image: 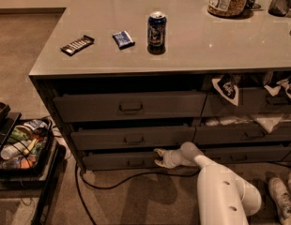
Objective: Open bottom drawer
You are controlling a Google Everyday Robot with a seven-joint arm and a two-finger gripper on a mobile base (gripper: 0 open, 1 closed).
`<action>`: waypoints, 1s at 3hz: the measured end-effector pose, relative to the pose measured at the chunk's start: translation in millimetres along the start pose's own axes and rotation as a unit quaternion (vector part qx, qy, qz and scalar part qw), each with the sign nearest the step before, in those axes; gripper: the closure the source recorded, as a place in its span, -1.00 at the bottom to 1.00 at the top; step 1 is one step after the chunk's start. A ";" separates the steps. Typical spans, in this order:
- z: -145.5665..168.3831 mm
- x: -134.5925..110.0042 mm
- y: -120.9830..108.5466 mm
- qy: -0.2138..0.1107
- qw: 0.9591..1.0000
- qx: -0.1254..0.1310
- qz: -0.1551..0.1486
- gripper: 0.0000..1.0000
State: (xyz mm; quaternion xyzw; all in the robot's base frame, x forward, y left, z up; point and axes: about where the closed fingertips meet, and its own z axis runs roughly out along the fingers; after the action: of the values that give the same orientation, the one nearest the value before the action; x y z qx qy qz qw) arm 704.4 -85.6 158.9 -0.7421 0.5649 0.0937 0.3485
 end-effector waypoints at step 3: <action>-4.2 2.6 -2.2 0.004 1.000 -0.003 0.006 1.00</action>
Offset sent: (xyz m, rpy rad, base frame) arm -0.0907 0.0106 0.0089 -0.0029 0.2016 -0.0243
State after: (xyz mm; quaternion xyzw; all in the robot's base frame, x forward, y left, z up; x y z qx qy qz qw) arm 706.2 -90.0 161.5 -0.7405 0.5701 0.0946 0.3432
